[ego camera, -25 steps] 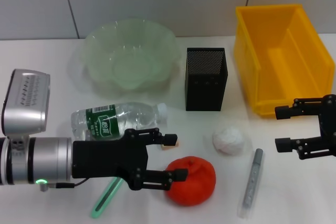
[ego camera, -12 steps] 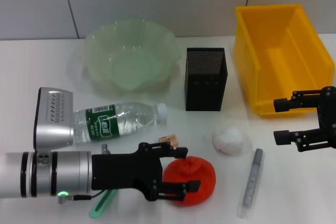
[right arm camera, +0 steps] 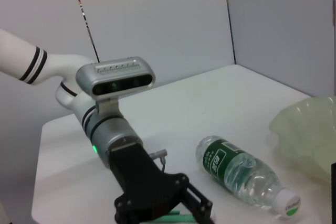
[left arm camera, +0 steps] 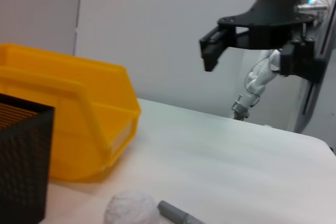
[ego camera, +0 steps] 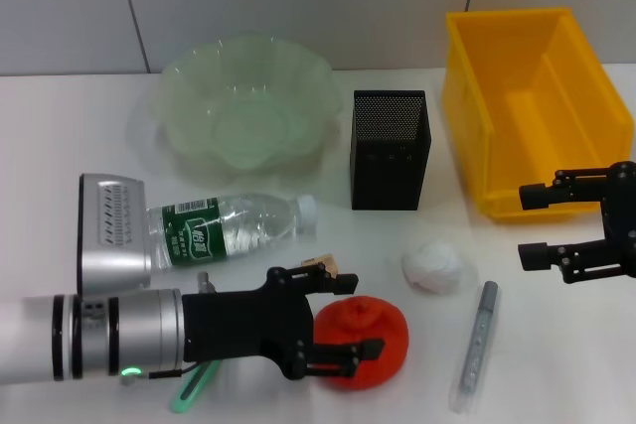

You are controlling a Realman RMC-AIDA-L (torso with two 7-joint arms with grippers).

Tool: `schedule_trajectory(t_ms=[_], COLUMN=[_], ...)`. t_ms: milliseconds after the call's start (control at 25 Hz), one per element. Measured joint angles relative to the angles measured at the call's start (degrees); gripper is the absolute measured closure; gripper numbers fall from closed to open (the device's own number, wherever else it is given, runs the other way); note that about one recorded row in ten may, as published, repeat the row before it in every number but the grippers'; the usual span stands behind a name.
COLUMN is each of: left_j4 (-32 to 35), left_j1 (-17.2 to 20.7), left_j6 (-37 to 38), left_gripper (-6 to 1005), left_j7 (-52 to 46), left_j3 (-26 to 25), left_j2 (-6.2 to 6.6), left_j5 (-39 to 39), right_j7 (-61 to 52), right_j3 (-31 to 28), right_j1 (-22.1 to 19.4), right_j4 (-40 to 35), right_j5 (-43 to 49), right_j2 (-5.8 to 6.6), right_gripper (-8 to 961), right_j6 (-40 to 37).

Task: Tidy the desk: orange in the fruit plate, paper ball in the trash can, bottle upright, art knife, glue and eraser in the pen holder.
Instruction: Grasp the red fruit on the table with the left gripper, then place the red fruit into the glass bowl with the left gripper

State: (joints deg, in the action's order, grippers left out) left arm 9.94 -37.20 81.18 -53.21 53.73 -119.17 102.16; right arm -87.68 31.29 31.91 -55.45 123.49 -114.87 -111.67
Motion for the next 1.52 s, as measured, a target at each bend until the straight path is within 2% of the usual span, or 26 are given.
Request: schedule_trajectory(t_ms=[280,560,880,1320,1520], left_j4=[-7.24,-8.42,-8.65,-8.29,-7.7], left_j1=[-2.59,-3.11,-3.51,-2.97,-2.66], left_j6=[-2.97,-5.15,-6.73,-6.77,-5.83], left_gripper=[208,211,213,656,715], left_j7=[6.12,6.51,6.56,6.66,6.39], left_j3=[-1.62,-5.12,-4.54,-4.58,-4.66], left_j2=[-0.01,-0.01,0.0,0.0,0.0], left_j5=[-0.52,-0.72,-0.31,-0.21,-0.19], right_j7=[-0.09,-0.13,-0.16,-0.47,0.05], right_j3=[1.94,3.71,5.32,5.36,5.31], right_j1=[0.28,0.59,0.44,0.86,0.29], right_j4=[-0.01,0.41,-0.02,-0.34,-0.33], right_j5=[0.08,0.71,1.93,3.24,3.37], right_j2=[-0.18,-0.41,-0.5,-0.48,-0.49], right_gripper=[182,181,180,182,182], right_j6=[1.1,3.24,2.84,1.85,1.76])
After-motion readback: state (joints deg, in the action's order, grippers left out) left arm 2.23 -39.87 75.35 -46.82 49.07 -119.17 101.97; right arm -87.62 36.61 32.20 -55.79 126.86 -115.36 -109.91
